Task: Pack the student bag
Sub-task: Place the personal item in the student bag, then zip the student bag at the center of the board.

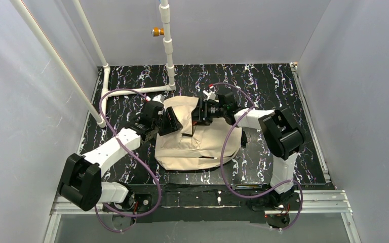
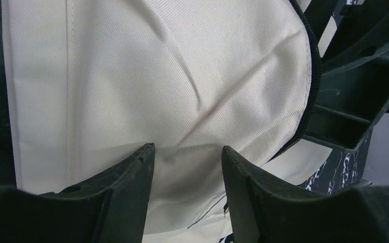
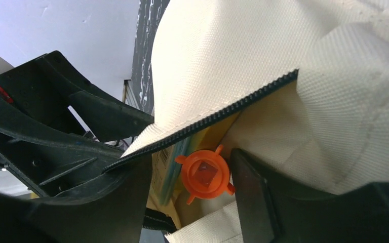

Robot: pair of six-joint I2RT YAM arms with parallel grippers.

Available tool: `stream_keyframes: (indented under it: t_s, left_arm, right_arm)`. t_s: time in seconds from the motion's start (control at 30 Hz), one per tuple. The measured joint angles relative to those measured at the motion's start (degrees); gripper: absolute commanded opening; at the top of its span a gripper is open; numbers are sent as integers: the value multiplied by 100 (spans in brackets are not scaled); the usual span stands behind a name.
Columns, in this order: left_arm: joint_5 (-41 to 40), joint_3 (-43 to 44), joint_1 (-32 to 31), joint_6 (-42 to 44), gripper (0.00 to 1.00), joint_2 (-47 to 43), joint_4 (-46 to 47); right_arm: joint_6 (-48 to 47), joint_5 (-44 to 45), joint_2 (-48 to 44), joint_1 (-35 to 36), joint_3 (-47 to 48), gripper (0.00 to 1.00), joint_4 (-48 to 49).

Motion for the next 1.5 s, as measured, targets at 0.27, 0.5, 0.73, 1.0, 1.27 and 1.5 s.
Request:
stream_keyframes:
  t_s: [0.27,0.5,0.73,1.0,1.27,1.5]
  left_arm:
    - [31,-52,0,74,52,-439,-262]
    - [352,-55,0,166,53,-979,-675]
    - [734,149,-765,85,53,-1036,-975]
    - [114,723,-1655,109,53,-365,-1036]
    - [-804,710,-1617,260,65,-835,-1596]
    - [-1080,501,-1543,-37,65,-1241,-1770]
  right_arm:
    - [-769,96,-291,-170,455,80,-1504]
    - [-1261,376,-553,-238,634,74,-2483]
    - [-1762,973,-831,-328,752,55,-3401]
    - [-2017,2081,-1003,-264,826,61,-3864]
    - [-2376,3292,-1504,243,671,71,-3915]
    - [-2181,4870,-933,535,1714,71,-4299]
